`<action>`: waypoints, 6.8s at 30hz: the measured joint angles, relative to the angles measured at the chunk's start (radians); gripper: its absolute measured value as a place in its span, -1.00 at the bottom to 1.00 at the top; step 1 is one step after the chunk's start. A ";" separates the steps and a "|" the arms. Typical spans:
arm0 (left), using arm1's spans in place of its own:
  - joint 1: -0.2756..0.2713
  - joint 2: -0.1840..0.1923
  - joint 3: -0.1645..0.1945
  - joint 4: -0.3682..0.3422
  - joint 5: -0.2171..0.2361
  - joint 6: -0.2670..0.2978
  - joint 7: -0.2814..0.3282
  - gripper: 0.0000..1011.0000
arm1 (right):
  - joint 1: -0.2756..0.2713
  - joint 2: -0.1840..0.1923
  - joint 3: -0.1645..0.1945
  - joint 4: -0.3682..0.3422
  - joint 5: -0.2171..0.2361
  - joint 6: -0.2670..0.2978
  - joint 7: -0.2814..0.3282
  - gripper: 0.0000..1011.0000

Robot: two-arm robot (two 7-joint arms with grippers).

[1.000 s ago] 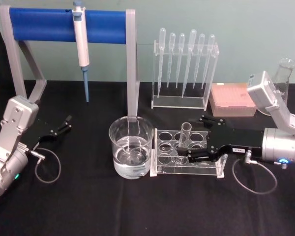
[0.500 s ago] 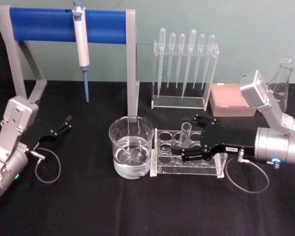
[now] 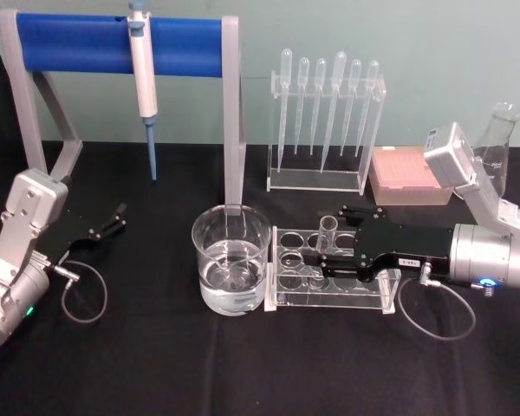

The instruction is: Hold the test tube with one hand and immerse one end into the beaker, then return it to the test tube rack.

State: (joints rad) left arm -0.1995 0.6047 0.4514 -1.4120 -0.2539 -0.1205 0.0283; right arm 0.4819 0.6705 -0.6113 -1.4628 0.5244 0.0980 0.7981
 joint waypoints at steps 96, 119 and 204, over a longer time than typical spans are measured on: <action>0.000 0.000 0.000 0.000 0.000 0.000 0.000 0.98 | 0.126 0.135 0.008 -0.197 0.128 0.137 0.004 -0.52; 0.000 0.000 0.000 0.000 0.000 0.000 0.000 0.98 | 0.127 0.135 0.008 -0.196 0.125 0.137 0.004 -0.52; 0.000 0.000 0.000 0.000 0.000 0.000 0.000 0.98 | 0.127 0.135 0.008 -0.196 0.125 0.137 0.004 -0.52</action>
State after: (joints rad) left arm -0.1995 0.6047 0.4513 -1.4120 -0.2539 -0.1205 0.0283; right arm 0.6087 0.8052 -0.6031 -1.6588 0.6492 0.2349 0.8025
